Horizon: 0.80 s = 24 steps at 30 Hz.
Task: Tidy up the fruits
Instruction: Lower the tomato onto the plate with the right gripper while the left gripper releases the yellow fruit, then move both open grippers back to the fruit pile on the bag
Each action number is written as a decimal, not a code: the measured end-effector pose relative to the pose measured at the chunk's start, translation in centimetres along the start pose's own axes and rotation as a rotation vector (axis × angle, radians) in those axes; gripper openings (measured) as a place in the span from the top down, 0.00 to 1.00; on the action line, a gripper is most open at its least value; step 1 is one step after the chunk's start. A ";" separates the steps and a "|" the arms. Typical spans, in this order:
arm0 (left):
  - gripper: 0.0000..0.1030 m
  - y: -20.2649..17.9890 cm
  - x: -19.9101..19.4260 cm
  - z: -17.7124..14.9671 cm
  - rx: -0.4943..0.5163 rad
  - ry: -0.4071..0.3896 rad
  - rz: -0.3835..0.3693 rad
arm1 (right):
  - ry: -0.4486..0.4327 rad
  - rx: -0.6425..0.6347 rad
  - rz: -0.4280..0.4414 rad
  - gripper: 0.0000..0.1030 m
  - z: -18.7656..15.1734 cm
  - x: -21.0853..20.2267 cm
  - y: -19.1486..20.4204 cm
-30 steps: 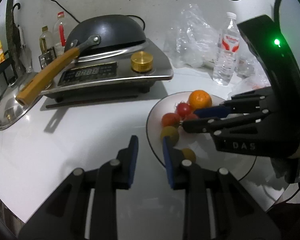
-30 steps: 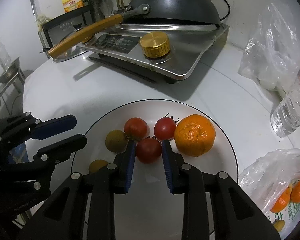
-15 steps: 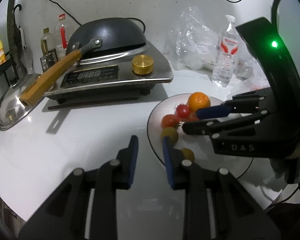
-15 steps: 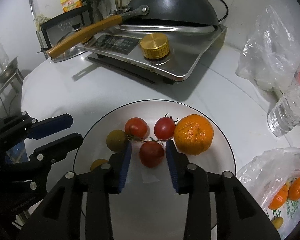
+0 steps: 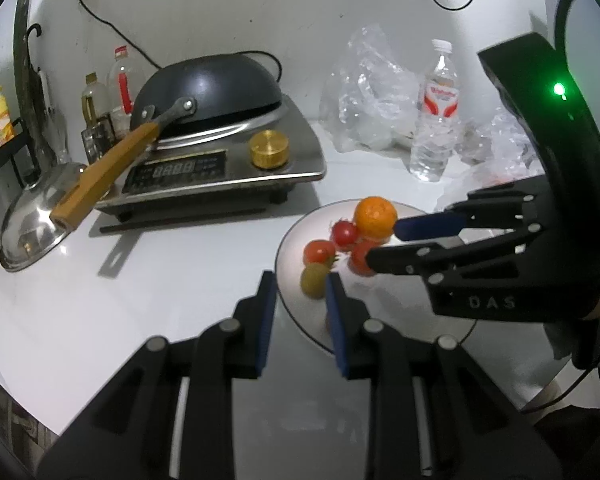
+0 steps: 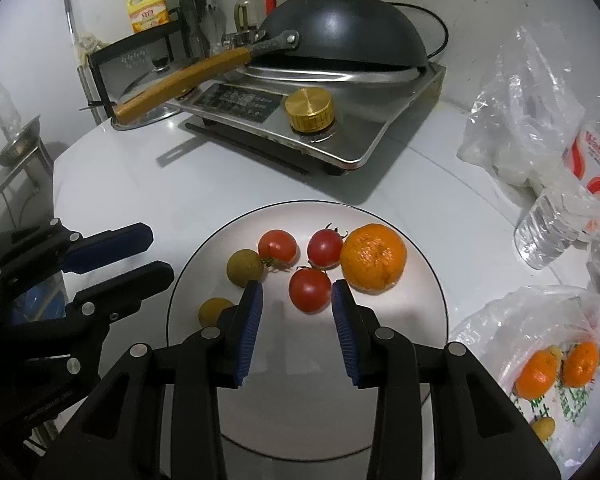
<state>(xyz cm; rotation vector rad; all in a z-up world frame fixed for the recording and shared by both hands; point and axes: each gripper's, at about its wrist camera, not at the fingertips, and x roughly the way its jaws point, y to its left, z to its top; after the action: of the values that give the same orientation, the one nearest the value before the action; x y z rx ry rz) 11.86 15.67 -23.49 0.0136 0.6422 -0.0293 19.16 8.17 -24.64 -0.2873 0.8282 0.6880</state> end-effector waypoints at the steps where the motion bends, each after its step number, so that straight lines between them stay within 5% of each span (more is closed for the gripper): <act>1: 0.74 -0.2 -0.2 0.0 0.002 -0.002 0.000 | -0.003 0.001 -0.001 0.63 -0.1 -0.3 -0.1; 24: 0.69 -5.0 -2.7 1.0 0.052 -0.033 0.011 | -0.074 0.051 -0.041 0.63 -3.3 -6.5 -2.5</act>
<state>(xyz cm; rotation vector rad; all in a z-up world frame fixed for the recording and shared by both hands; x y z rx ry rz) 10.14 10.68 -21.08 0.0670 0.6082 -0.0353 15.82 1.80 -21.98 -0.2307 0.7660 0.6351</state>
